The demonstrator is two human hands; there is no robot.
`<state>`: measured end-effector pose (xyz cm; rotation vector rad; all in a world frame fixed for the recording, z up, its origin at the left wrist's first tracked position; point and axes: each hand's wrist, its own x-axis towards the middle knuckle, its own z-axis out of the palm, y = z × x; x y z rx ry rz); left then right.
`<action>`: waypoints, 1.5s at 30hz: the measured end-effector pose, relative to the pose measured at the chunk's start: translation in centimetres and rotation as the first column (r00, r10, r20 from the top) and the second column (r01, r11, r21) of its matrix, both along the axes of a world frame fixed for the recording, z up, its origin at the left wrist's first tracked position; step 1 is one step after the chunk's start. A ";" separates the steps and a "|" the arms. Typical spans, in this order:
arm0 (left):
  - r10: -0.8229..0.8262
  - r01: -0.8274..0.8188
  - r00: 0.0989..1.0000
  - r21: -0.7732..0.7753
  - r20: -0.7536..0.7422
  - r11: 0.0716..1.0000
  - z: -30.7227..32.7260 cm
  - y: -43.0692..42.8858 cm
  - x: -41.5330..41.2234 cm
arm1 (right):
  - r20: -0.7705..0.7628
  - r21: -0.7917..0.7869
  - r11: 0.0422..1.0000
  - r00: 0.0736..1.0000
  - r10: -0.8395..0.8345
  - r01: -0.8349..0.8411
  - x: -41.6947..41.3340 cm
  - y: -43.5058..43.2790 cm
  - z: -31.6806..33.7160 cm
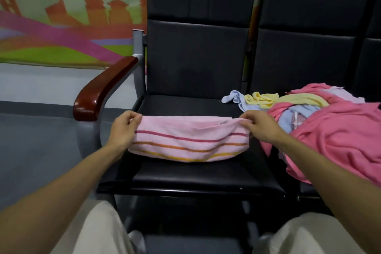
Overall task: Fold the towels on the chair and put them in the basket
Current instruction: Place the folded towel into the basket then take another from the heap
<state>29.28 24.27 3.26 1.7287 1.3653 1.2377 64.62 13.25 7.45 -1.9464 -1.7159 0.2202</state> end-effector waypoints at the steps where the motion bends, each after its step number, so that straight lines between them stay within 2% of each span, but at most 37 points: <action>1: 0.035 -0.035 0.999 0.000 0.006 0.999 -0.1 1.1 0.7 | 0.015 0.015 1.000 1.000 -0.015 0.015 0.2 1.1 0.0; 6: 0.065 -0.065 0.997 0.017 -0.033 0.998 -0.8 7.2 3.3 | 0.054 0.067 0.989 0.989 -0.135 0.131 2.0 7.3 -0.3; 9: 0.119 -0.118 0.990 0.007 -0.080 0.993 -1.3 10.4 4.6 | 0.081 0.069 0.990 0.988 -0.128 0.122 3.0 11.3 -1.5; 13: 0.079 -0.100 0.971 -0.084 -0.224 0.991 -3.7 12.9 5.3 | 0.112 -0.067 0.986 0.983 -0.142 0.150 3.7 15.1 -4.7; 16: -0.003 -0.052 0.922 -0.132 -0.387 0.990 -5.6 13.0 4.7 | 0.240 -0.175 0.969 0.962 -0.127 0.172 3.8 16.0 -7.2; 18: 0.002 -0.060 0.893 -0.115 -0.450 0.992 -6.1 12.6 4.2 | 0.327 -0.092 0.981 0.936 -0.130 0.168 3.3 15.4 -8.3; 20: 0.030 -0.110 0.873 -0.137 -0.486 0.984 -6.1 11.9 3.5 | 0.305 -0.016 0.997 0.950 -0.062 0.070 2.4 14.4 -8.8; 22: 0.030 -0.194 0.785 -0.200 -0.619 0.960 -5.9 11.1 2.8 | 0.240 -0.086 0.994 0.967 0.084 -0.065 1.4 13.5 -9.1; 24: -0.052 -0.261 0.666 -0.297 -0.745 0.918 -5.3 10.1 2.2 | 0.212 -0.213 0.969 0.962 0.172 -0.126 0.5 12.7 -9.7; 27: -0.173 -0.267 0.595 -0.396 -0.785 0.879 -3.9 8.2 2.1 | 0.201 -0.256 0.961 0.967 0.156 -0.102 -0.4 11.0 -9.7; 29: -0.198 -0.221 0.644 -0.428 -0.739 0.876 -3.1 6.8 2.3 | 0.177 -0.265 0.957 0.970 0.166 -0.115 -0.8 9.7 -9.5; 31: -0.172 -0.192 0.766 -0.476 -0.619 0.858 -2.0 5.1 2.3 | 0.158 -0.290 0.945 0.967 0.201 -0.149 -1.1 8.2 -9.1; 32: -0.142 -0.179 0.841 -0.517 -0.521 0.837 -1.6 4.4 2.1 | 0.147 -0.302 0.938 0.963 0.224 -0.172 -1.3 7.5 -9.0; 34: -0.058 -0.087 0.980 -0.671 -0.190 0.736 -0.7 3.2 1.6 | 0.131 -0.330 0.918 0.952 0.276 -0.220 -1.5 6.0 -8.6; 35: -0.008 -0.002 1.000 -0.725 -0.010 0.689 -0.2 2.4 1.4 | 0.116 -0.339 0.909 0.948 0.295 -0.242 -1.7 5.2 -8.3; 37: 0.061 0.149 0.967 -0.744 0.247 0.651 0.3 1.4 1.2 | 0.050 -0.302 0.915 0.954 0.295 -0.267 -1.7 3.8 -7.8; 40: 0.100 0.252 0.893 -0.671 0.440 0.697 1.6 -0.3 3.0 | -0.109 -0.148 0.968 0.976 0.188 -0.203 -0.9 2.0 -7.6; 43: 0.117 0.196 0.881 -0.577 0.459 0.793 2.9 -1.9 6.7 | -0.282 -0.035 0.998 0.959 0.038 -0.050 1.0 0.5 -7.4; 45: 0.061 0.179 0.903 -0.501 0.426 0.847 3.3 -2.6 9.8 | -0.380 -0.019 0.997 0.922 -0.073 0.071 2.6 -0.2 -7.0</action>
